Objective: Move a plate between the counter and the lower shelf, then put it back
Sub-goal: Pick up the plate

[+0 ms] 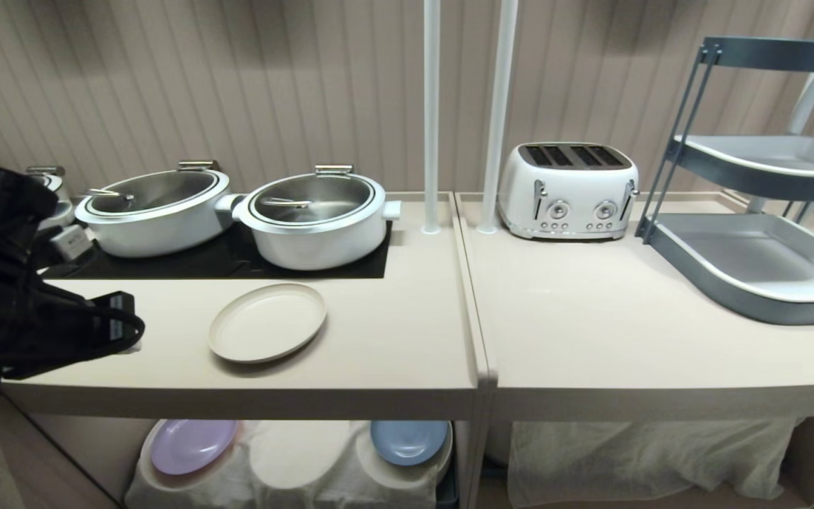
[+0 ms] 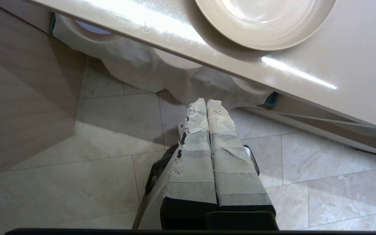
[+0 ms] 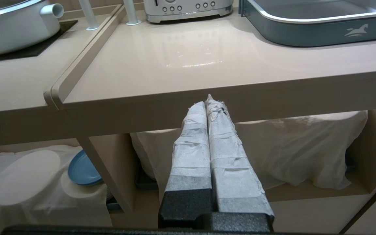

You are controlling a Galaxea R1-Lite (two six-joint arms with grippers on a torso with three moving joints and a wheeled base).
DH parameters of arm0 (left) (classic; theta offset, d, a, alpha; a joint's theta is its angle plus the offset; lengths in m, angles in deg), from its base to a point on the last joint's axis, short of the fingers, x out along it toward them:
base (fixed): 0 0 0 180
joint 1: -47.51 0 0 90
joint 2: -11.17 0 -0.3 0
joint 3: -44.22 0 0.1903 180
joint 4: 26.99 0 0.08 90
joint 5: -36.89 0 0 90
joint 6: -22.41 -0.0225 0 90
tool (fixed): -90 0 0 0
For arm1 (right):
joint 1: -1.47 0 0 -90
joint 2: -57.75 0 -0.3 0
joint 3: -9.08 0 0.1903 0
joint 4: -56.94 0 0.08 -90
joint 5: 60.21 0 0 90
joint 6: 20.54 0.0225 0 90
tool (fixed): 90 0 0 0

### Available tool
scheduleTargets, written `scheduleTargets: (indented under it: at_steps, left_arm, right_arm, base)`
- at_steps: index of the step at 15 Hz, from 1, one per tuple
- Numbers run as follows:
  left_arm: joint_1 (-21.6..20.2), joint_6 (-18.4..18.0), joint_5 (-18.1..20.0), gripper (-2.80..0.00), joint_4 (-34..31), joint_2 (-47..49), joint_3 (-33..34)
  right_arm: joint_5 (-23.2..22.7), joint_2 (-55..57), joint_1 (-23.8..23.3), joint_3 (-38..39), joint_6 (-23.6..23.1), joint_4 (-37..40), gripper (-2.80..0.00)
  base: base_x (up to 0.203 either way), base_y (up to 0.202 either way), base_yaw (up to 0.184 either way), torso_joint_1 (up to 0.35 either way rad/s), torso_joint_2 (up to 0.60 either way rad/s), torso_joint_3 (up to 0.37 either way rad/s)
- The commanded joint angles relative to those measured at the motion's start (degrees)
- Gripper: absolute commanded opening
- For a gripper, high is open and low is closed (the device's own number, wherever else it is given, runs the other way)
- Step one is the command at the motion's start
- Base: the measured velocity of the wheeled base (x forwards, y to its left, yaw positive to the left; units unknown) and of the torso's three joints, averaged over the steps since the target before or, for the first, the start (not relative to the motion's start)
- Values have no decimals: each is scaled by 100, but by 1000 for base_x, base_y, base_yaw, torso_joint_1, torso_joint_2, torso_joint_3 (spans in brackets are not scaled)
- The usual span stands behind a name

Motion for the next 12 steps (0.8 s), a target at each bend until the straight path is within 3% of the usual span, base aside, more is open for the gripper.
scheduleTargets:
  at_steps: [1, 6, 12]
  left_arm:
    - [-12, 2, 9, -280, -38, 725, -317]
    - [-10, 0, 52, -280, -658, 1828, -1470]
    - [-18, -9, 43, -280, -1447, 2492, -2281]
  right_arm:
    - [2, 7, 2, 0, 4, -2, -280]
    - [2, 7, 2, 0, 4, -2, -280]
    - [2, 7, 2, 0, 4, -2, -280]
  base:
    - [0, 0, 0, 0, 0, 0]
    - [0, 0, 0, 0, 0, 0]
    - [0, 0, 0, 0, 0, 0]
